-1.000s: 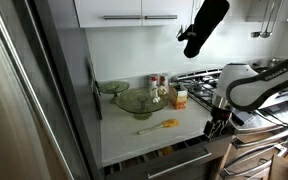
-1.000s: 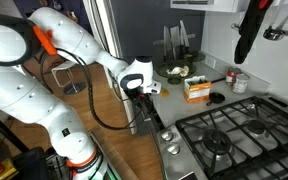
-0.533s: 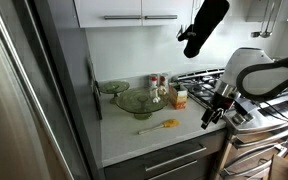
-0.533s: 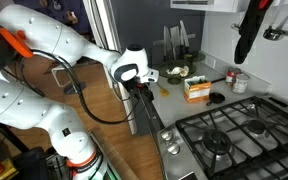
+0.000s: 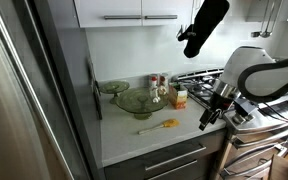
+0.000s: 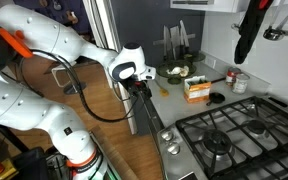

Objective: Open the top left drawer, put the bigger orange spatula in the drawer and then close the drawer

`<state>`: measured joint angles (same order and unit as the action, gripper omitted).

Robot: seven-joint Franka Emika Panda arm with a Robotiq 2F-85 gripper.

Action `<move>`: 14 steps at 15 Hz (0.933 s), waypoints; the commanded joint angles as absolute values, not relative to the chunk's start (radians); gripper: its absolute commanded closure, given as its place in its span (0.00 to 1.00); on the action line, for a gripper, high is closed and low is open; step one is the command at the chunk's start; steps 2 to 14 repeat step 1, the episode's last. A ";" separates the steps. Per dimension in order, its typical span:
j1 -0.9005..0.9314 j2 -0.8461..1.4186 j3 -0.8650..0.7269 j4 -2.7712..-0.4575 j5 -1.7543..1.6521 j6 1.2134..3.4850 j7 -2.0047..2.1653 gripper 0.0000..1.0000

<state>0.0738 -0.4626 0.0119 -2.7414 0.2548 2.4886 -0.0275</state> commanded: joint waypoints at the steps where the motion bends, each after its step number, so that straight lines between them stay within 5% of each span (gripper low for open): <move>1: 0.093 -0.462 0.001 -2.741 0.254 2.489 -0.032 0.00; 14: 0.093 -0.462 0.001 -2.741 0.254 2.489 -0.032 0.00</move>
